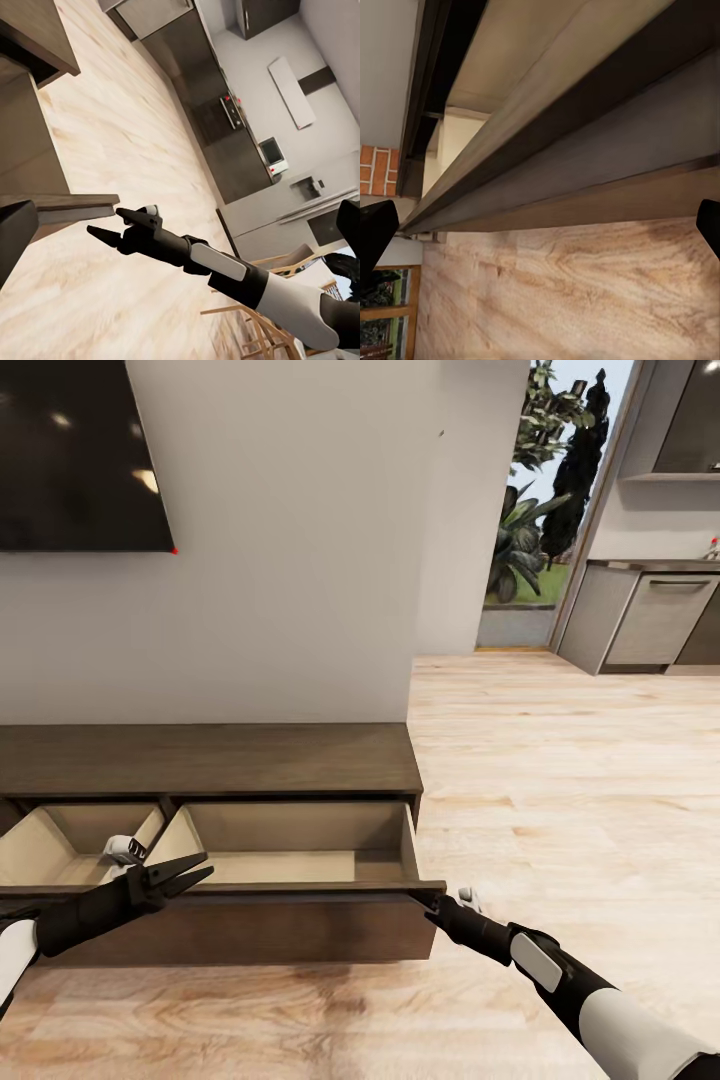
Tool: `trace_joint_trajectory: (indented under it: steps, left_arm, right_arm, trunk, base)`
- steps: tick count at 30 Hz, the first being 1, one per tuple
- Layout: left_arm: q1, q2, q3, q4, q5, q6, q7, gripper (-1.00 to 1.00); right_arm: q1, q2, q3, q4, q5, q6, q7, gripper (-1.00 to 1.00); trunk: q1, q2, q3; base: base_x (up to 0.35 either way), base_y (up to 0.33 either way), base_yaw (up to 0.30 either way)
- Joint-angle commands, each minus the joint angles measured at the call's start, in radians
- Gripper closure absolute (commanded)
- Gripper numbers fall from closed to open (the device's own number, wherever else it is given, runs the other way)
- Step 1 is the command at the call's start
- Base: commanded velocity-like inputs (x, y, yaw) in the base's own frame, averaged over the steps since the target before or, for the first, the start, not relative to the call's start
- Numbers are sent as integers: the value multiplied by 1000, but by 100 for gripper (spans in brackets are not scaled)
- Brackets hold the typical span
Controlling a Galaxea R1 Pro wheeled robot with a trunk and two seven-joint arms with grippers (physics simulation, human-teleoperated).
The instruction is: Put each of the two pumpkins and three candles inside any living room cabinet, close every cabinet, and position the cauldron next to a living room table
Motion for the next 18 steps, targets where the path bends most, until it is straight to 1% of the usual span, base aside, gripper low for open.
trace_joint_trajectory:
  steps: [1, 8, 13, 18]
  left_arm:
    - [-1, 0, 0, 0, -1, 4, -3, -100]
    - [-1, 0, 0, 0, -1, 4, -3, -100]
    - [-1, 0, 0, 0, -1, 4, -3, -100]
    - [-1, 0, 0, 0, -1, 4, -3, -100]
  right_arm:
    - [-1, -1, 5, 0, -10, 6, 1, -100]
    - [-1, -1, 5, 1, -10, 6, 0, -100]
    - [-1, 0, 5, 5, -13, 7, -9, -100]
    - [-1, 1, 5, 6, -13, 10, -40, -100]
  trunk:
    - [0, 0, -1]
    - [0, 0, -1]
    - [0, 0, -1]
    - [0, 0, -1]
  base:
    - [-15, 0, 0]
    - [-107, 0, 0]
    - [-23, 0, 0]
    - [-8, 0, 0]
